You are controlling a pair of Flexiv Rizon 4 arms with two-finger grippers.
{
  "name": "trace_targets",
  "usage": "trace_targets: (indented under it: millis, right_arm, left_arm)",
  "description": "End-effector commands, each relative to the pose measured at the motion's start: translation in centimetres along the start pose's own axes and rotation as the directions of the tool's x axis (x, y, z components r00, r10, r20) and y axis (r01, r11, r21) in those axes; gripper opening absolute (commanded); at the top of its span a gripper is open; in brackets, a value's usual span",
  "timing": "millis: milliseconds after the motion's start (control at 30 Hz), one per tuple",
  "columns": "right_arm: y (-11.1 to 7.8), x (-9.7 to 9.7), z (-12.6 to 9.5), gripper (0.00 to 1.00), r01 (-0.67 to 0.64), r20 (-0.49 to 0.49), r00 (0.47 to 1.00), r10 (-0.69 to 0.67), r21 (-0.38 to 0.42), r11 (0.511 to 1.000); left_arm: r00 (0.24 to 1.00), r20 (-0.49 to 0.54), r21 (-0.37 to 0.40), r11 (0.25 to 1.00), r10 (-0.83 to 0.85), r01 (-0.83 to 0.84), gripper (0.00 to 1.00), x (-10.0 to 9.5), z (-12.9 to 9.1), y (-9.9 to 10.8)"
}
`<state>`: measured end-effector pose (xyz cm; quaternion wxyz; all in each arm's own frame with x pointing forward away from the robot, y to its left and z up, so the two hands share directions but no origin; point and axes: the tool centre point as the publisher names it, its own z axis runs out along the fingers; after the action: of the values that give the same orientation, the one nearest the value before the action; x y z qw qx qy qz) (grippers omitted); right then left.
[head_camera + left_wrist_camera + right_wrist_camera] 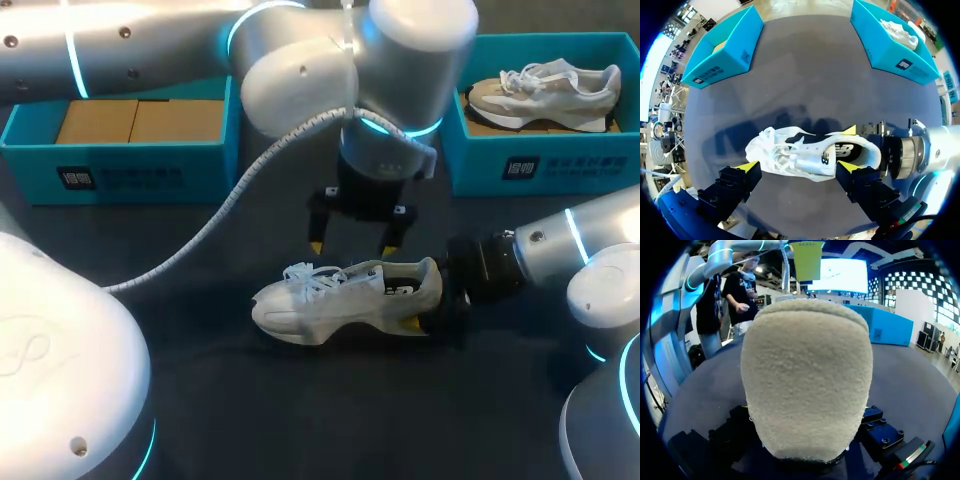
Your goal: Take the shoe out of the shoebox, open the shoe tongue, remove and reinsert the insole, then place the shoe into the shoebox
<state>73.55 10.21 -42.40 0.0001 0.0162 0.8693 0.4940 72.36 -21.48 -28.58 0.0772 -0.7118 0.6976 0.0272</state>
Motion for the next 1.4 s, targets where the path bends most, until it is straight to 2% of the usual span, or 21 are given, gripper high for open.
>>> trace_targets:
  millis: [33,267,1067,1400]
  right_arm:
    - [0.1,-0.1,0.1,0.00,-0.001,0.000,1.000,0.001,0.005,1.000]
    - [0.1,-0.1,0.1,0.00,-0.001,0.000,1.000,0.001,0.005,1.000]
    - [0.1,-0.1,0.1,0.00,-0.001,0.000,1.000,0.001,0.005,1.000]
    - [0.1,-0.1,0.1,0.00,-0.001,0.000,1.000,0.001,0.005,1.000]
  left_arm:
    - [1.000,0.020,0.012,1.000,-0.006,0.006,1.00,0.7,0.9,0.2]
    - [0.998,0.052,0.049,0.998,-0.031,0.028,1.00,1.0,2.4,0.3]
    - [1.000,0.017,0.004,1.000,-0.008,0.008,1.00,3.1,3.7,0.8]
    - [0.999,0.034,-0.004,1.000,-0.017,0.017,1.00,2.9,4.2,0.5]
